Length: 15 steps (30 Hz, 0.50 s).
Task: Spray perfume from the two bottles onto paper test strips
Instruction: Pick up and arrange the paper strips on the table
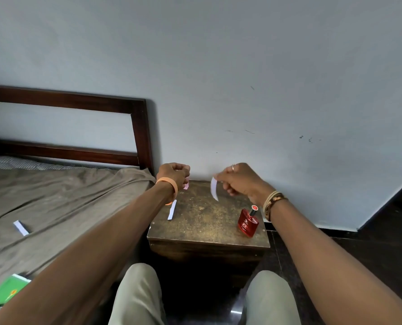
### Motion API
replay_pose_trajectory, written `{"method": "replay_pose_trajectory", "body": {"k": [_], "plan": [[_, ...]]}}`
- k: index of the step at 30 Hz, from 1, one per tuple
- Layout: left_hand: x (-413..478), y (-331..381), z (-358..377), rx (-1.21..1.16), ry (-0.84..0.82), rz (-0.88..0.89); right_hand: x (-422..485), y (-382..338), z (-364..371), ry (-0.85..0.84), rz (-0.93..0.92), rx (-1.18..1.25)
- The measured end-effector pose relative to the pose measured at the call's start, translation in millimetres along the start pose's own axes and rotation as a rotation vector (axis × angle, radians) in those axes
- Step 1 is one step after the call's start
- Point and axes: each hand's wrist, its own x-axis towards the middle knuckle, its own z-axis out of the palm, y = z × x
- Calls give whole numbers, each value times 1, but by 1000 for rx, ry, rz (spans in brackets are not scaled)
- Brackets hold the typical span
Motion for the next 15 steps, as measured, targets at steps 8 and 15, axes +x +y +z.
{"method": "replay_pose_trajectory", "body": {"k": [8,15], "plan": [[-1,2,1,11,6,-22,-2,-13,-10,54,96,-48],[-3,-1,5,39,-3,-6,-6,-3,-5,92,77,-1]]}}
